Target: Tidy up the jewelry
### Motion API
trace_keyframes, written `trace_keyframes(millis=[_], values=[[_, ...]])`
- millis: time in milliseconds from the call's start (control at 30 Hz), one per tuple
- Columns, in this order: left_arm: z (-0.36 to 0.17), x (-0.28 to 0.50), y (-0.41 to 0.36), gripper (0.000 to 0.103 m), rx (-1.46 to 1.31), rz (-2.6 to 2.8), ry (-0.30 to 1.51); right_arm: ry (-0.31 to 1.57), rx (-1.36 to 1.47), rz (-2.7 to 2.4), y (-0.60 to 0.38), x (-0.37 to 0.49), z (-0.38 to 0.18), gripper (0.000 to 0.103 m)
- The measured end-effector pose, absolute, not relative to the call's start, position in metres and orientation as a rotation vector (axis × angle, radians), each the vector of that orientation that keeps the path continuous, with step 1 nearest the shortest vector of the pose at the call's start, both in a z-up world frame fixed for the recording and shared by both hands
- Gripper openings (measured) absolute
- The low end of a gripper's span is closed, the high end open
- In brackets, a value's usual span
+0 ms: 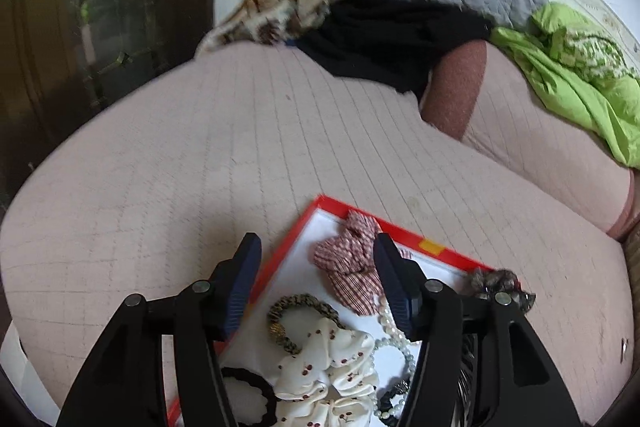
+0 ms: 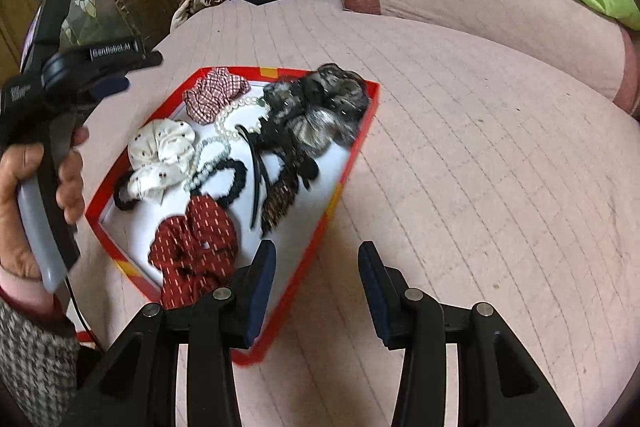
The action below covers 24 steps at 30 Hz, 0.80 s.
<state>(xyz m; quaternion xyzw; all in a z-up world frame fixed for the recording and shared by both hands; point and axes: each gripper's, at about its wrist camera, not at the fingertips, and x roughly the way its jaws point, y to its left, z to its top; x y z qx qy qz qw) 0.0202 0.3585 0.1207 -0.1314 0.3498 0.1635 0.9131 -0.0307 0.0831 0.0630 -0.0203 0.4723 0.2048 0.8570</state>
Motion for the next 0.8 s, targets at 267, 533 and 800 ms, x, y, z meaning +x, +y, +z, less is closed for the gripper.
trace_keyframes(millis=[267, 533, 800], values=[[0.163, -0.040, 0.328, 0.094, -0.121, 0.513, 0.450, 0.968, -0.024, 0.369, 0.042, -0.063, 0.074, 0.047], [0.183, -0.116, 0.300, 0.101, -0.140, 0.498, 0.429, 0.905, -0.008, 0.342, 0.019, -0.087, 0.092, 0.049], [0.201, -0.177, 0.265, 0.103, -0.071, 0.555, 0.410, 0.870, 0.023, 0.375, 0.016, -0.109, 0.104, 0.052]])
